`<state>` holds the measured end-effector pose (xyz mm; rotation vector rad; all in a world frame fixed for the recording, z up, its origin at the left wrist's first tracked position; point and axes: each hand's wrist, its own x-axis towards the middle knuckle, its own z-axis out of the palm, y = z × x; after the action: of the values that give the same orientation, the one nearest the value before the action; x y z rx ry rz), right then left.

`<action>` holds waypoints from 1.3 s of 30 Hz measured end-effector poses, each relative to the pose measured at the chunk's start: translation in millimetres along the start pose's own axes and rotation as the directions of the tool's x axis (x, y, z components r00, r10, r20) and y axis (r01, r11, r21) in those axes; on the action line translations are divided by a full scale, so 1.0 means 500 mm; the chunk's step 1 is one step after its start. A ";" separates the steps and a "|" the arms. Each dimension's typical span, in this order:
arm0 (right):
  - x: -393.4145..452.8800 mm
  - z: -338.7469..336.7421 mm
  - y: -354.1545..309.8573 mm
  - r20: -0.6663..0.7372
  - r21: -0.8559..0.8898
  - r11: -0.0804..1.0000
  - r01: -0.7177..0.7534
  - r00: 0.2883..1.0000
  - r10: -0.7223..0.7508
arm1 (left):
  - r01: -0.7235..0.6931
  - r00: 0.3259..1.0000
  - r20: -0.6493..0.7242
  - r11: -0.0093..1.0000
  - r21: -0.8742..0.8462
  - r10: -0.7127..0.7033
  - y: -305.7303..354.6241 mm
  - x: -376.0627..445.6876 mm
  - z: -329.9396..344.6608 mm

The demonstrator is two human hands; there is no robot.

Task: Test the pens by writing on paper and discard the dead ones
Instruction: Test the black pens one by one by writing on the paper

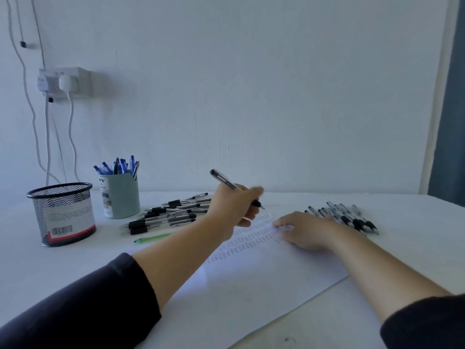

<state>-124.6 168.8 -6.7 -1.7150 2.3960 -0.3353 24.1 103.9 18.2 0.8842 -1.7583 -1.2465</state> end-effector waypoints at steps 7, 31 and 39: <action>0.006 -0.003 0.005 0.010 0.020 1.000 0.000 1.000 0.000 | 0.102 0.995 0.026 0.991 -0.081 -0.100 -0.009 -0.024 0.061; -0.003 -0.004 0.003 -0.029 -0.011 0.996 -0.090 0.996 0.089 | -0.002 0.996 -0.082 0.937 0.350 0.033 -0.048 -0.008 0.079; -0.006 -0.006 0.001 -0.008 -0.017 0.996 -0.093 0.996 0.093 | -0.017 0.995 -0.086 0.922 0.387 0.055 -0.047 -0.008 0.080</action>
<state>-124.7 172.0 -3.9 -1.6057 2.4811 -0.3086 -7.5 117.0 -13.3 1.1081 -1.9675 -0.8275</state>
